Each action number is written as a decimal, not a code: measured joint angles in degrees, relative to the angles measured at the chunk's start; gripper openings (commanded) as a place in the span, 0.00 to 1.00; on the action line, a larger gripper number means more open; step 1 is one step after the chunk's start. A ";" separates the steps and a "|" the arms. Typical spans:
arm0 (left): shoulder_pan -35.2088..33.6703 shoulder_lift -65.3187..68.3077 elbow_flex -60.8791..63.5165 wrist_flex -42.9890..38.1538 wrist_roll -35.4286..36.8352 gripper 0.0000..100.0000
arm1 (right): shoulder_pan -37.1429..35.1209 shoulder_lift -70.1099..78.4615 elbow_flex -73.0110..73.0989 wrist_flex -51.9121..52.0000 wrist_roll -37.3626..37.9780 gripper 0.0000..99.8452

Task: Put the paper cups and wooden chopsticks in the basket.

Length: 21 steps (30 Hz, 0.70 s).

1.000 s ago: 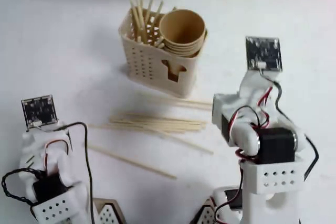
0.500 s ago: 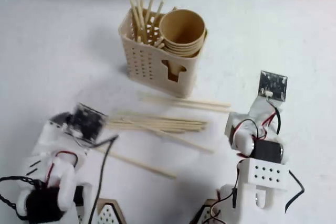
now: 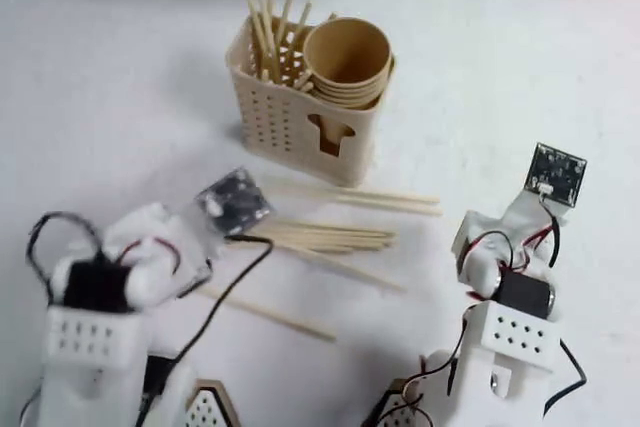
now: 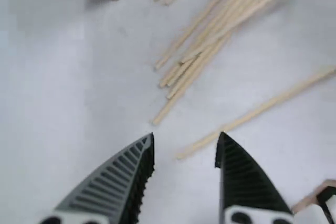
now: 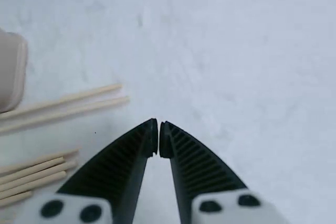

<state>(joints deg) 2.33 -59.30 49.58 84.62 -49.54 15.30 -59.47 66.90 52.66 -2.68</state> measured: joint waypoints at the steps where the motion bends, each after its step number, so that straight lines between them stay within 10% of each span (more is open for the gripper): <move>1: 1.49 2.55 -0.88 0.26 -0.53 0.23 | 0.44 0.00 0.00 0.00 0.00 0.02; 21: 21.10 32.70 7.82 -14.33 -6.42 0.22 | 2.02 0.00 0.00 -0.18 0.00 0.02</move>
<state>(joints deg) 23.43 -26.59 57.41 70.29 -55.96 17.32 -59.47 66.90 52.48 -2.68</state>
